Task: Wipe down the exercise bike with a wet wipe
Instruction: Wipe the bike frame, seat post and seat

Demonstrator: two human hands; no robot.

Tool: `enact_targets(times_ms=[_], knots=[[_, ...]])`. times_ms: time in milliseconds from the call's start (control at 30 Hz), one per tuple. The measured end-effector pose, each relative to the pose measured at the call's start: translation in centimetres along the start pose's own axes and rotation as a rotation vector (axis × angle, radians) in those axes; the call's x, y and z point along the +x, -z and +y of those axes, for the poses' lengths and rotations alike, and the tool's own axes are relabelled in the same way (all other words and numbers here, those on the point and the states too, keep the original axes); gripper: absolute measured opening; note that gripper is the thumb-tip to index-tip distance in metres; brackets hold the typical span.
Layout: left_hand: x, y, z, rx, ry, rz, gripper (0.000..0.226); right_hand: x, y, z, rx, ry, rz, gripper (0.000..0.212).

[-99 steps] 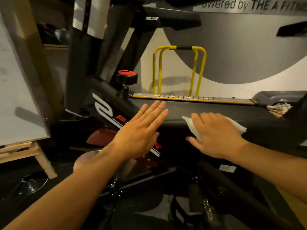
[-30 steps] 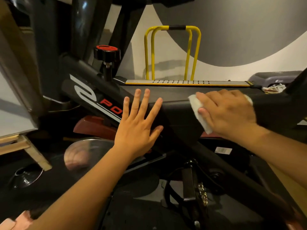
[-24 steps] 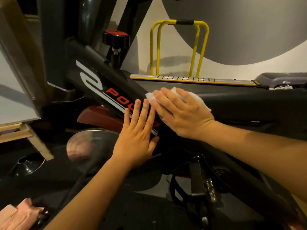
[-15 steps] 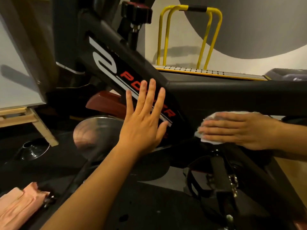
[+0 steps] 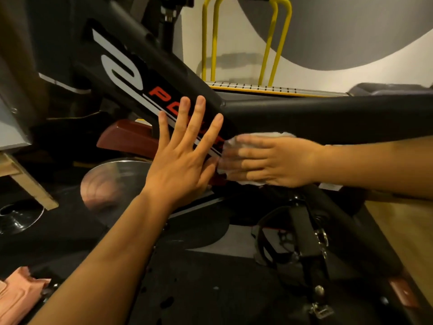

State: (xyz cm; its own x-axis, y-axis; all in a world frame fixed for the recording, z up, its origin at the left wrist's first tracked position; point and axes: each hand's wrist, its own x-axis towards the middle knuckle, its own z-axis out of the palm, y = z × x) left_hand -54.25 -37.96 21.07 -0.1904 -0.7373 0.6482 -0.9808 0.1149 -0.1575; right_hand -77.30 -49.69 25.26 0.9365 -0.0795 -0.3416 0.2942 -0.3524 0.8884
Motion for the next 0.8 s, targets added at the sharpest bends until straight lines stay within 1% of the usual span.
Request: enact_targets(times_ms=[67, 167, 233, 300, 367, 433, 500, 567, 600, 733, 800], knots=[[0.5, 0.7, 1.3, -0.004, -0.028, 0.024, 0.074, -2.4, 0.4, 1.4, 0.043, -0.152, 0.085, 0.054], [1.4, 2.6, 4.5, -0.101, -0.130, 0.088, 0.071, -5.1, 1.1, 1.7, 0.054, -0.507, 0.142, 0.059], [1.0, 3.5, 6.0, -0.144, -0.164, 0.104, 0.070, -8.0, 0.6, 0.6, 0.064, -0.680, 0.165, 0.060], [0.9, 3.8, 7.2, -0.149, -0.186, 0.099, 0.069, -13.1, -1.4, -0.8, 0.043, -0.717, 0.128, 0.058], [2.3, 4.0, 8.8, -0.145, -0.227, 0.085, 0.069, -18.7, -2.9, -1.2, 0.063, -0.695, 0.098, 0.055], [5.1, 4.3, 11.3, -0.127, -0.314, 0.086, 0.069, -23.1, -3.2, 0.1, 0.115, -0.712, 0.076, 0.051], [8.2, 4.2, 13.8, -0.095, -0.414, 0.092, 0.068, -25.5, -3.1, 1.6, 0.099, -0.802, 0.064, 0.050], [11.1, 3.7, 15.8, -0.041, -0.496, 0.093, 0.067, -26.1, -3.0, 1.8, 0.091, -0.950, 0.099, 0.053], [12.3, 3.4, 16.6, -0.009, -0.530, 0.096, 0.068, -25.7, -3.2, 1.4, 0.112, -1.053, 0.129, 0.056], [16.2, 2.5, 18.4, 0.111, -0.670, 0.130, 0.070, -21.6, -4.4, -2.1, 0.242, -1.537, 0.308, 0.062], [17.5, 2.3, 18.7, 0.142, -0.699, 0.145, 0.070, -19.3, -4.5, -4.8, 0.331, -1.653, 0.320, 0.069]])
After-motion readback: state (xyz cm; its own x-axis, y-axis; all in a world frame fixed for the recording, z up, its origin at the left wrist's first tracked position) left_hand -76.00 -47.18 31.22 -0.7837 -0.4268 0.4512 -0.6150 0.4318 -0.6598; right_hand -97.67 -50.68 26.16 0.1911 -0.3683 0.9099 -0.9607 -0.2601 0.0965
